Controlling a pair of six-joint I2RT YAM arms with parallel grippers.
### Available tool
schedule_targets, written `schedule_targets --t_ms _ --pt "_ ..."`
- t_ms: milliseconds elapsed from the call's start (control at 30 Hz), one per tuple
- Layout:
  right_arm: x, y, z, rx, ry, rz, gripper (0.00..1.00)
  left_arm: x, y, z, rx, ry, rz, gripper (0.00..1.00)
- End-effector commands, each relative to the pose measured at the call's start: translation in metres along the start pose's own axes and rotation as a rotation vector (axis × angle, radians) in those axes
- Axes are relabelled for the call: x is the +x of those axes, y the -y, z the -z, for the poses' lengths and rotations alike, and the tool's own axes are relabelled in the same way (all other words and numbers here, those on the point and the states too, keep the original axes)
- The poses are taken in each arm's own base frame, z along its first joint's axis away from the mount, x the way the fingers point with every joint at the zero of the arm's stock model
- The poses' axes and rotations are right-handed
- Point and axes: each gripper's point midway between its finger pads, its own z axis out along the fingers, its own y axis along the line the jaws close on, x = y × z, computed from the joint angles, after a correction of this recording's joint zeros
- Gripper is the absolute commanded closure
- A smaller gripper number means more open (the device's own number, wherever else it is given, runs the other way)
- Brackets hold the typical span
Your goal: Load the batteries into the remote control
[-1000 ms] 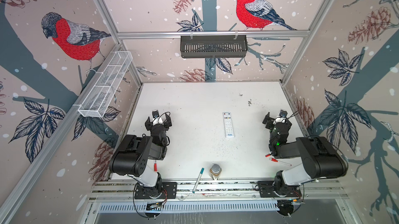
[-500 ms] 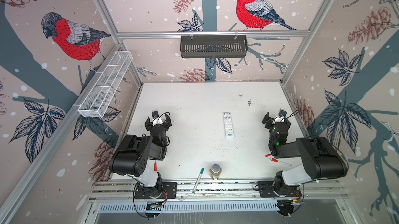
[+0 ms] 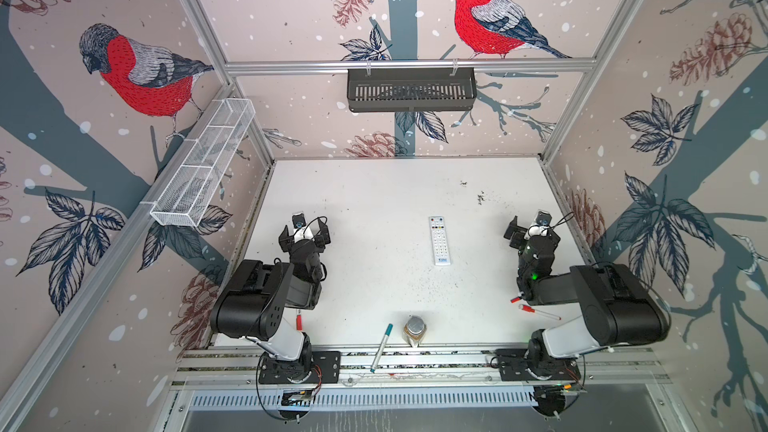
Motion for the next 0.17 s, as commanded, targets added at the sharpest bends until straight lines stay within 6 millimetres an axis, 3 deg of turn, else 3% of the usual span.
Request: schedule_targets --t_ms 0,133 --pt "-0.0081 -0.0013 -0.0009 -0.003 0.028 -0.018 0.00 -0.0121 0.0010 0.0008 0.006 0.049 0.028 0.03" --pt "-0.0082 -0.0014 -0.0001 -0.005 0.029 -0.018 0.00 -0.0119 0.0009 0.0011 0.007 0.049 0.026 0.03"
